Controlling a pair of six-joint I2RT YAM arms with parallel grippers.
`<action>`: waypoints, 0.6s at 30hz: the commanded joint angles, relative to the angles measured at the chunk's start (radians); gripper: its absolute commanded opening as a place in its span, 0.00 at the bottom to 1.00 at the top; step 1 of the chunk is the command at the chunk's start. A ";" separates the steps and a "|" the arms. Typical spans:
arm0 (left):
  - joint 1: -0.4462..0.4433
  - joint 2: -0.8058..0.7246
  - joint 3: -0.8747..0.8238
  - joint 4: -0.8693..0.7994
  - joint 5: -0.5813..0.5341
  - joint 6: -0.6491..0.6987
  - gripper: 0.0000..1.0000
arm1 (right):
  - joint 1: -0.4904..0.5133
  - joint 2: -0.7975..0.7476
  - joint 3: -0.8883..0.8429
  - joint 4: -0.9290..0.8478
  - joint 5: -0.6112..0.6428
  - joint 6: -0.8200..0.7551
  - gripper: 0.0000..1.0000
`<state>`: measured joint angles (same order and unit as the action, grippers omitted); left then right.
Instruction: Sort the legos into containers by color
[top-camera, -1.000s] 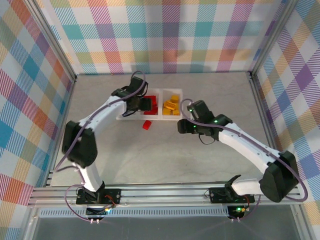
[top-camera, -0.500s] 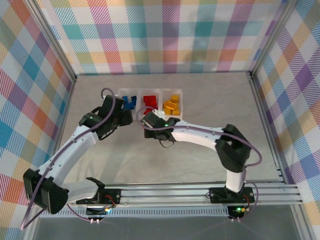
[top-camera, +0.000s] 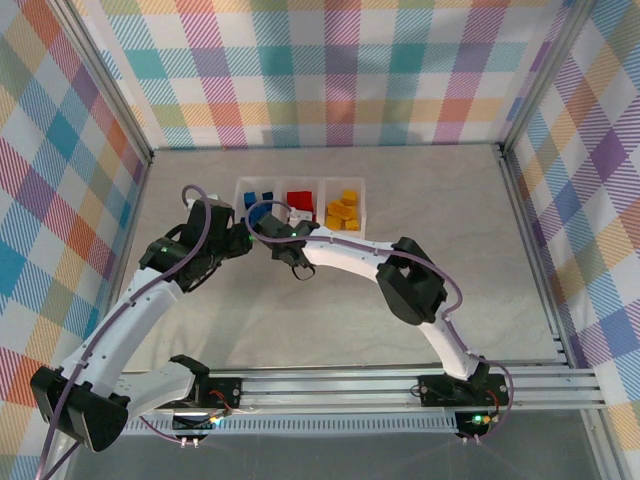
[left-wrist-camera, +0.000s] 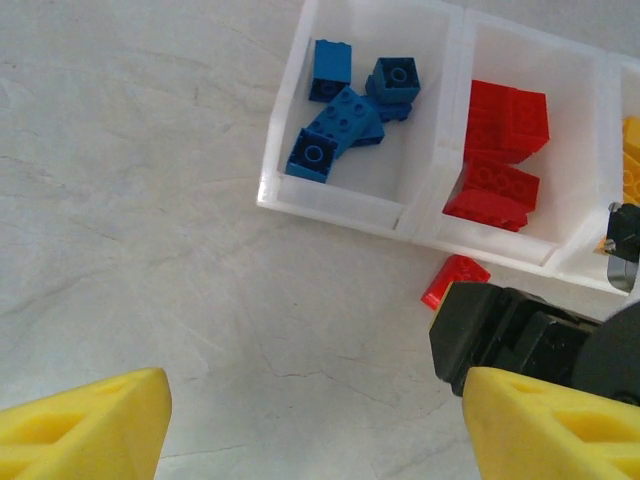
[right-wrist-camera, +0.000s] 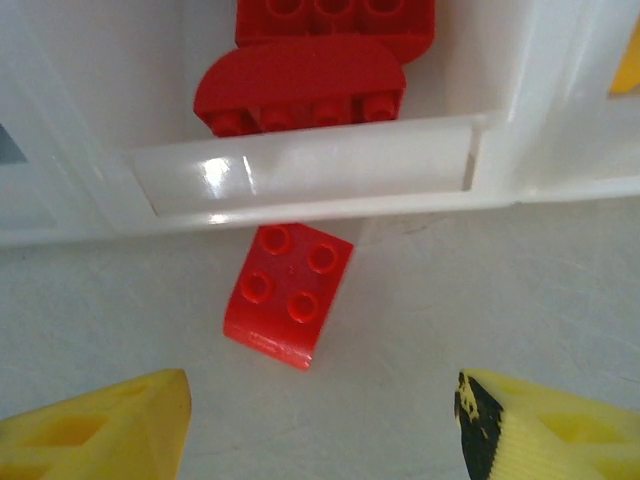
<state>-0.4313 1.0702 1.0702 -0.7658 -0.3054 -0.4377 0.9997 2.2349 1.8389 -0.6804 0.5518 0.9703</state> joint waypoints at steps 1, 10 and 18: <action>-0.005 -0.029 -0.004 0.002 0.051 -0.008 0.77 | 0.013 0.068 0.087 -0.053 0.040 0.053 0.70; -0.004 -0.083 0.030 -0.062 -0.005 -0.008 0.78 | 0.012 0.145 0.137 -0.059 0.053 0.087 0.70; -0.004 -0.134 0.065 -0.101 -0.011 -0.008 0.78 | 0.012 0.179 0.155 -0.055 0.053 0.096 0.70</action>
<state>-0.4305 0.9573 1.1000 -0.8383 -0.3016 -0.4385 1.0039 2.3936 1.9617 -0.7132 0.5823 1.0401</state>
